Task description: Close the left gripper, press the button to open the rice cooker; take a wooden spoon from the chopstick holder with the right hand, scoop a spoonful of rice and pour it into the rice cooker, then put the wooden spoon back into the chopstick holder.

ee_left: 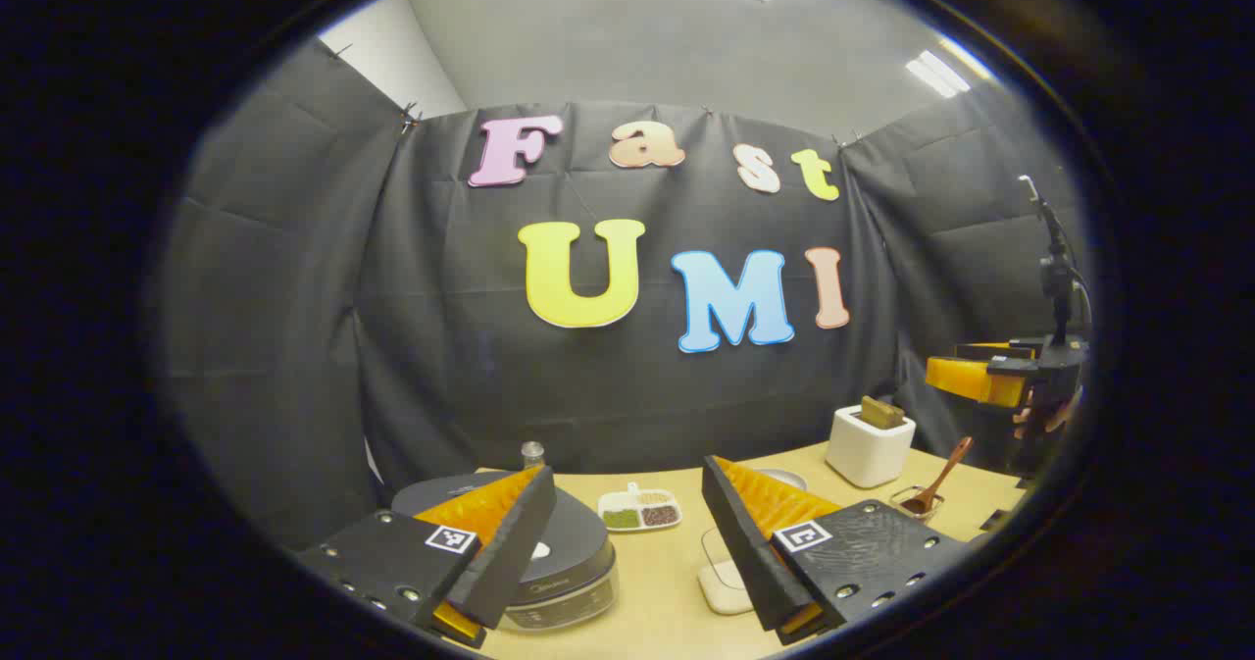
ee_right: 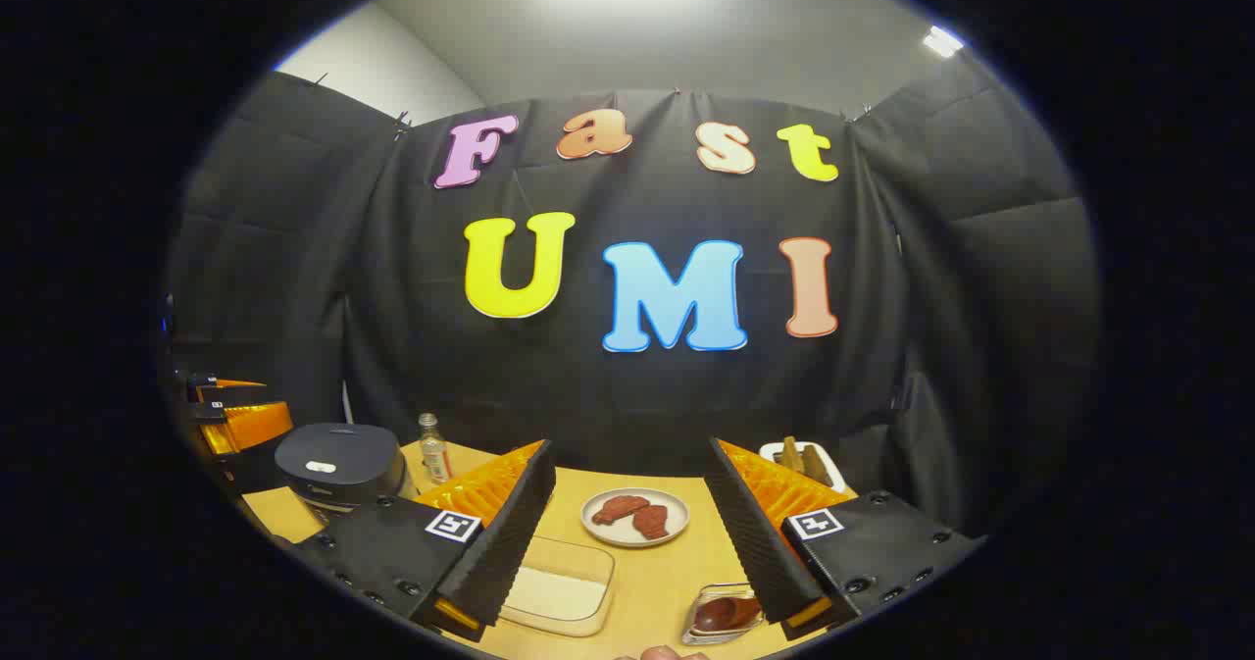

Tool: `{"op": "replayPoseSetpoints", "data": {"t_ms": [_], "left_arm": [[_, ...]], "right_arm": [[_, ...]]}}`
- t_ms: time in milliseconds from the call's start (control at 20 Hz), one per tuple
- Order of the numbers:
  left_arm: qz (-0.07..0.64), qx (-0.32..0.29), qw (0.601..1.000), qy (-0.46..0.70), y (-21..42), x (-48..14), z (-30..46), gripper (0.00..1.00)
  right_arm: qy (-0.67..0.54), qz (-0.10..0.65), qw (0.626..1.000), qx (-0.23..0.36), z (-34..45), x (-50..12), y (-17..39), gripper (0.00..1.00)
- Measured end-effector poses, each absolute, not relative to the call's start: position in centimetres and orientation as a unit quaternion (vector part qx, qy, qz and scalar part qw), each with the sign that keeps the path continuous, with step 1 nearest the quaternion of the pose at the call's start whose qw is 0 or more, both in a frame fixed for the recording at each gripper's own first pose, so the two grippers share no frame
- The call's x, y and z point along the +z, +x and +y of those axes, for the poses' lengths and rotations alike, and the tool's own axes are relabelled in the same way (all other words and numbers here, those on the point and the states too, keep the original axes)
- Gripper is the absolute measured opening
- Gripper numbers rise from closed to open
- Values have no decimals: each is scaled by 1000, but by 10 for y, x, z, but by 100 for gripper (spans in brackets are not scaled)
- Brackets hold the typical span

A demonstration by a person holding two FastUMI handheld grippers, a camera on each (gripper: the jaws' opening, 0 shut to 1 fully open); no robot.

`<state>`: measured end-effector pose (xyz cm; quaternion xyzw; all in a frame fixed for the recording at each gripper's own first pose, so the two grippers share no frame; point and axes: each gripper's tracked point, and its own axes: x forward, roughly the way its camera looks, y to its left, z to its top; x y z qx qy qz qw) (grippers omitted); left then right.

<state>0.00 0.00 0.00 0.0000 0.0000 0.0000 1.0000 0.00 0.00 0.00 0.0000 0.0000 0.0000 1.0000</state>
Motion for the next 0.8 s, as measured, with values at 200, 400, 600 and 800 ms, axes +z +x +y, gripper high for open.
{"op": "replayPoseSetpoints", "data": {"t_ms": [200, 400, 600, 800], "left_arm": [[-5, 15, 1000, -3, -15, 5, 16, 93], [-6, 20, 1000, -9, -15, 5, 20, 93], [-11, 18, 1000, -17, -11, 5, 21, 93], [-19, -3, 999, -32, 1, 10, 17, 93]], "right_arm": [[-13, 8, 1000, -3, 5, -6, 1, 98], [-2, 1, 1000, -6, 6, -4, 0, 98], [2, -4, 1000, -13, 2, -3, 0, 98], [-10, 15, 999, -31, -10, -17, -6, 98]]}}
